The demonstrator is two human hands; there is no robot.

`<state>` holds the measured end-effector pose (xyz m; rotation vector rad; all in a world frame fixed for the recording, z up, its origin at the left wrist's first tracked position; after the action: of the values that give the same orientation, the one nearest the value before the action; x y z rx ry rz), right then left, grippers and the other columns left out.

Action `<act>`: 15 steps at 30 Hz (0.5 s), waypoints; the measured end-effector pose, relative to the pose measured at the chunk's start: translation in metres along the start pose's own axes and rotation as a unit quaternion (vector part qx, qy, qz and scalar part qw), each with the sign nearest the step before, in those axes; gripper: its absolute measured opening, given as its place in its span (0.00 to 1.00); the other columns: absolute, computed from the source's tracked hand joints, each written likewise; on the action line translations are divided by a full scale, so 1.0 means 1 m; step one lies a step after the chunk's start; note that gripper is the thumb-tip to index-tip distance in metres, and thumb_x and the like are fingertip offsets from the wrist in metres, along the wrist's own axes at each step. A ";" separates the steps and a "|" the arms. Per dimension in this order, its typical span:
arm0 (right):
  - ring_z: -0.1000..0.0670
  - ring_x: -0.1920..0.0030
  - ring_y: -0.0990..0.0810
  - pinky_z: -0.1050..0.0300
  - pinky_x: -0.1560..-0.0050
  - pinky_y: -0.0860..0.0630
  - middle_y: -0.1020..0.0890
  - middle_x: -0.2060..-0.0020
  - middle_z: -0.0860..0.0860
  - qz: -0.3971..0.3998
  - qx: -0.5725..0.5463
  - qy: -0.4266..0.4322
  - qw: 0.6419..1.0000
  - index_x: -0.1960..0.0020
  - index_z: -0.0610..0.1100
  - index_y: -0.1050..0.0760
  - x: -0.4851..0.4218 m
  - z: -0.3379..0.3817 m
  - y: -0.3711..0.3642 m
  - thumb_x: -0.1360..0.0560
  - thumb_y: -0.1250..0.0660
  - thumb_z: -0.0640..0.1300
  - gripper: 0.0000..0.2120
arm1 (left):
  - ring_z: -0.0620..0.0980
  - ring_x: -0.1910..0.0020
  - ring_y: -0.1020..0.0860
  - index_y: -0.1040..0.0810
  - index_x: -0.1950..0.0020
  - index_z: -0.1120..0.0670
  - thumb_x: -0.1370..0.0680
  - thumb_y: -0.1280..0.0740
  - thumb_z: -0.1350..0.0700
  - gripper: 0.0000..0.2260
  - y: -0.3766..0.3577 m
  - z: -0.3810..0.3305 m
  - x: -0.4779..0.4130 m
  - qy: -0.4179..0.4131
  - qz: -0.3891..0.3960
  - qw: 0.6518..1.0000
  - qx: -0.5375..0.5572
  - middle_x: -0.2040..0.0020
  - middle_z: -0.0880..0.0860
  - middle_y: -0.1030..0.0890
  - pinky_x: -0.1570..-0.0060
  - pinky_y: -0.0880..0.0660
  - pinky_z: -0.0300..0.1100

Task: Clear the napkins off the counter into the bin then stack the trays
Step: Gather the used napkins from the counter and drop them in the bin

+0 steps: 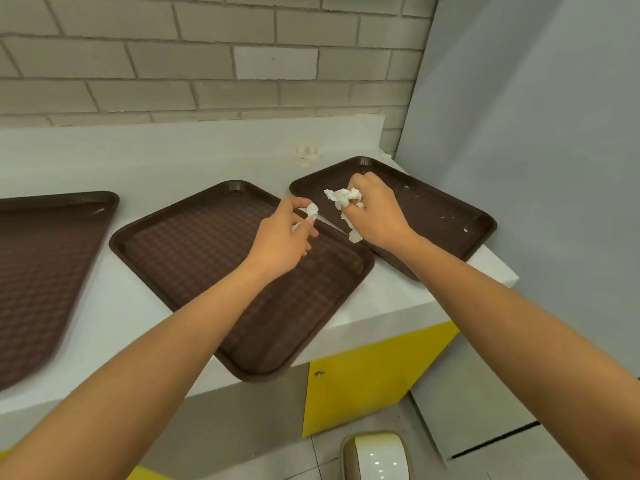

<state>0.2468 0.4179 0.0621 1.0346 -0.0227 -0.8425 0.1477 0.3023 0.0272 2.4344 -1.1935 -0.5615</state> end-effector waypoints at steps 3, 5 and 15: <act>0.56 0.67 0.36 0.67 0.68 0.40 0.35 0.64 0.54 0.002 -0.009 -0.004 1.000 0.65 0.49 0.37 0.028 -0.007 0.017 0.25 0.36 0.40 0.14 | 0.43 0.65 0.24 0.28 0.36 0.52 0.18 0.45 0.54 0.13 -0.016 -0.017 0.024 -0.025 0.003 0.998 -0.055 0.60 0.48 0.22 0.65 0.28 0.31; 0.56 0.67 0.36 0.66 0.69 0.39 0.35 0.63 0.53 0.012 -0.009 -0.007 1.000 0.62 0.44 0.35 0.045 -0.013 0.024 0.25 0.36 0.40 0.09 | 0.43 0.66 0.26 0.25 0.40 0.53 0.17 0.47 0.54 0.13 -0.027 -0.027 0.038 -0.040 -0.011 0.997 -0.066 0.63 0.46 0.26 0.62 0.28 0.37; 0.56 0.68 0.36 0.66 0.70 0.40 0.37 0.65 0.56 0.079 -0.008 0.000 0.997 0.67 0.50 0.40 0.154 -0.057 0.037 0.26 0.35 0.40 0.17 | 0.44 0.69 0.31 0.29 0.40 0.56 0.17 0.51 0.53 0.14 -0.107 -0.026 0.126 0.051 -0.021 0.997 -0.050 0.65 0.49 0.29 0.74 0.35 0.32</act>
<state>0.3987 0.3730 0.0045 1.0032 -0.0959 -0.6977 0.3024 0.2659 -0.0265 2.3784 -1.0515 -0.4910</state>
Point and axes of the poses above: each hand's wrist, its own x-axis away from the middle knuckle, its own y-axis out of the back of the hand, z = x × y, the point moved 6 cm from there along -x, towards the middle knuckle
